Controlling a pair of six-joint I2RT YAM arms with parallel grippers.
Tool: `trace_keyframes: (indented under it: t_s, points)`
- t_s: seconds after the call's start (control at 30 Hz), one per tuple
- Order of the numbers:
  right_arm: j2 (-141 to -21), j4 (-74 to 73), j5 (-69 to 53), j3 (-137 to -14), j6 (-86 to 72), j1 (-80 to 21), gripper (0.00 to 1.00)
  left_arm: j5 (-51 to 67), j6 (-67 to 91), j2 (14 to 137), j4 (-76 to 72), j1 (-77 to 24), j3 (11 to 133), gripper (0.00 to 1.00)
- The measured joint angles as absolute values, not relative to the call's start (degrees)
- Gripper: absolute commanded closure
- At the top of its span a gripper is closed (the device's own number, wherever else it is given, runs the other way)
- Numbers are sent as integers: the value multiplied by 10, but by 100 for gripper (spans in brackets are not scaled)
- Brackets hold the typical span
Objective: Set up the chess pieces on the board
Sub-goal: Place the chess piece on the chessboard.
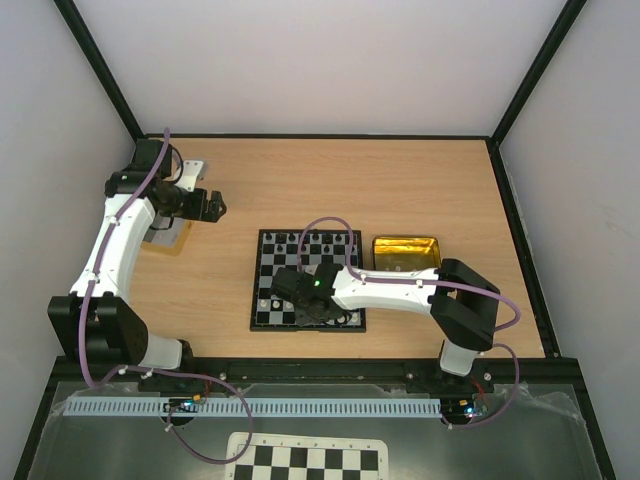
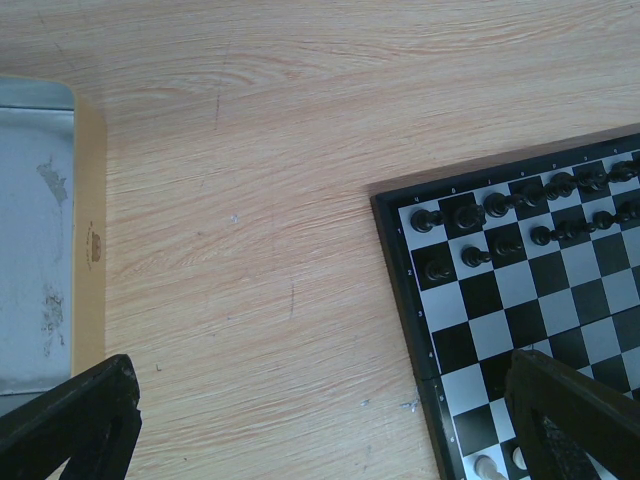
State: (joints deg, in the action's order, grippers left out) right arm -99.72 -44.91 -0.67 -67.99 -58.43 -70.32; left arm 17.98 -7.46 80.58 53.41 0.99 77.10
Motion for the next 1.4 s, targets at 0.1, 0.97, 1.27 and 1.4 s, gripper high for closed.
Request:
trace_keyframes:
  t_s: [0.1,0.97,1.27,1.4]
  points:
    - [-997,-449,-7,-680,-583,-702,98,180,-75,807,534,10,771,1]
    - [-1002,-449,-14,-680,-578,-701,98,180,-75,822,532,9,771,1]
    - [-1002,-449,-15,-680,-579,-701,98,180,-74,822,531,9,776,1]
    - [-1002,-449,-15,-680,-579,-701,98,180,-74,823,531,9,777,1]
